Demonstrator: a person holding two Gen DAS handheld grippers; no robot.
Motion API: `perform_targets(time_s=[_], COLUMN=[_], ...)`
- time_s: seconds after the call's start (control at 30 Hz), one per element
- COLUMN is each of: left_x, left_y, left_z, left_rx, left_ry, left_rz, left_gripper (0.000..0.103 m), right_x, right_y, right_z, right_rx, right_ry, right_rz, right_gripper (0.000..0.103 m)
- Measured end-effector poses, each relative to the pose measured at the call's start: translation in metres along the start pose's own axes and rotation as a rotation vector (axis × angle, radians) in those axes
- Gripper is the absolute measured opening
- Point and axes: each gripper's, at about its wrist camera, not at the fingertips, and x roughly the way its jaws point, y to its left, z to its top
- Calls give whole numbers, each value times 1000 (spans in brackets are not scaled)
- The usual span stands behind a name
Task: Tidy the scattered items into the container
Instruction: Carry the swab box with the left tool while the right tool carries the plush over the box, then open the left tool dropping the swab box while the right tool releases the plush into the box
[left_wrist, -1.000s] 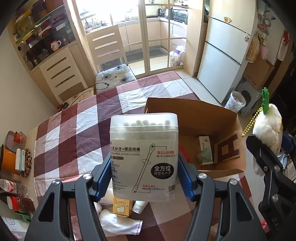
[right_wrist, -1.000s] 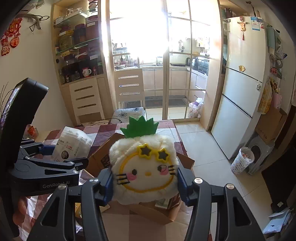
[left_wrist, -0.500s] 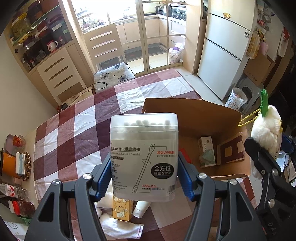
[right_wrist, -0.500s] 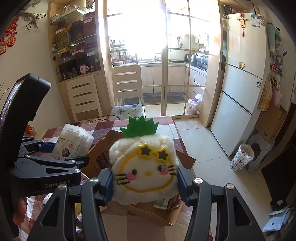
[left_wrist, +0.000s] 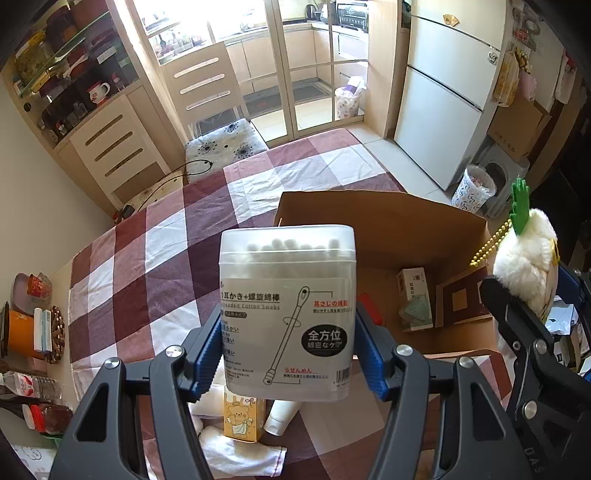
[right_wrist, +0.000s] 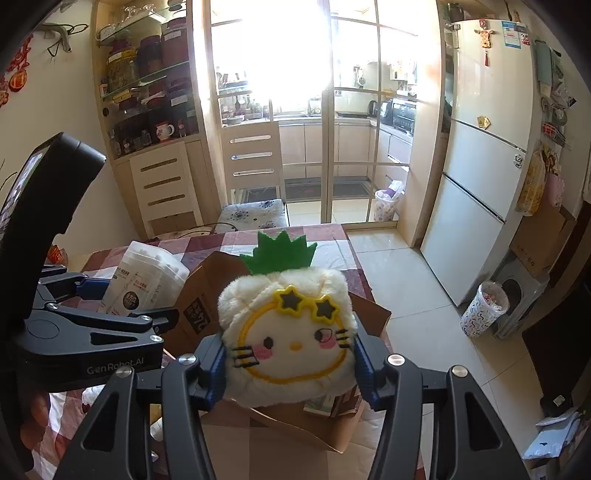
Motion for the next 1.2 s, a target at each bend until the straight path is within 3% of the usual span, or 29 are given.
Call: perform_targets(time_s=[1.2], left_x=[44], left_y=[-15], left_z=[12], left_rx=[37], left_ry=[126], left_rz=[-5], left_gripper=[65], right_x=[35], right_y=[-13], right_z=[2], right_rx=[9], right_ry=[75], right_rz=[-5], right_gripper=[57])
